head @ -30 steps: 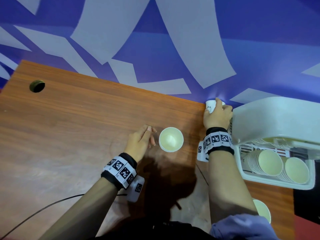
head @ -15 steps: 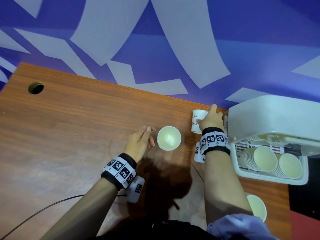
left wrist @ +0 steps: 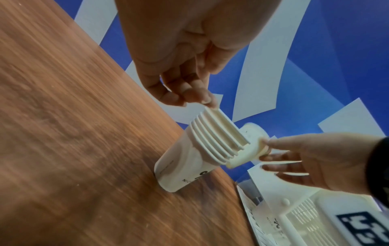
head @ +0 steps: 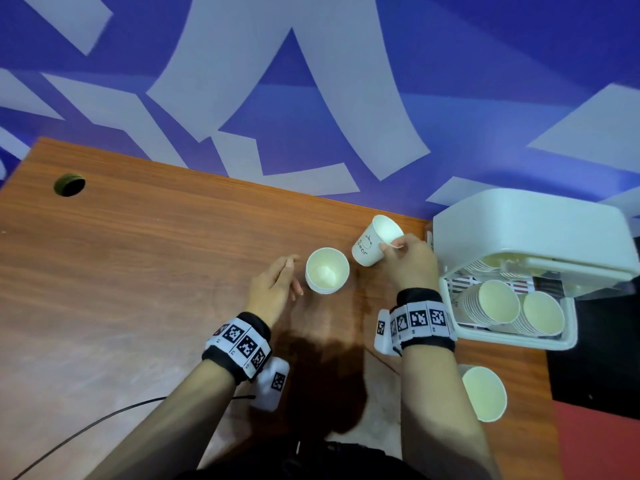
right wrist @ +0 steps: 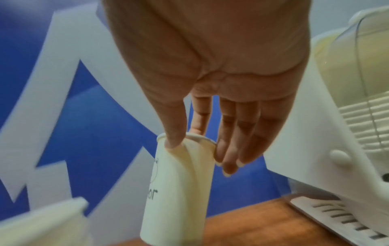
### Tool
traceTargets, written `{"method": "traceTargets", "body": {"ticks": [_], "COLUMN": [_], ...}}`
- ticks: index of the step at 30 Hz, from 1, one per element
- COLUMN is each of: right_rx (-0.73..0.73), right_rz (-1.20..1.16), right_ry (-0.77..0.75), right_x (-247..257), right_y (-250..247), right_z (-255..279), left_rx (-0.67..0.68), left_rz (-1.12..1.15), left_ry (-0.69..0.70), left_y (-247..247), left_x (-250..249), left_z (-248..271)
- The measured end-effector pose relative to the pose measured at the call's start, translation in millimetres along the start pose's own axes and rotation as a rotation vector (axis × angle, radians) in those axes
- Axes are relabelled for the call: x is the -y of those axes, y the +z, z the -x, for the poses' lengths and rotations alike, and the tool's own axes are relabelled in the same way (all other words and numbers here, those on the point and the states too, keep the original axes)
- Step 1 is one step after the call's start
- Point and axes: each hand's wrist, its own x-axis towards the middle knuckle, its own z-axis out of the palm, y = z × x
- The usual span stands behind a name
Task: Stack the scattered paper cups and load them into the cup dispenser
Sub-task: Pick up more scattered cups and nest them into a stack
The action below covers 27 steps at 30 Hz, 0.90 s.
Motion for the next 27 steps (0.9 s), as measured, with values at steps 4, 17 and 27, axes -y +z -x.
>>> {"method": "traceTargets", "body": {"ticks": [4,17,27], "right_rx": [-0.058,0.214,0.336], "right_rz": [-0.304,-0.183,-0.103], "right_ry": [-0.196,-0.495,-0.082], "right_x": [19,19,17], "right_y": [-19,-16,9], "right_z": [37,68,60], "left_rx": [-0.01,-0.033,0.029], "left_rz": [0.028,0.021,-0.217], "left_ry": [-0.023,-0.044,-0.093], "left_y": [0,0,4], "left_x": [1,0,6], "left_z": [2,4,-5]}}
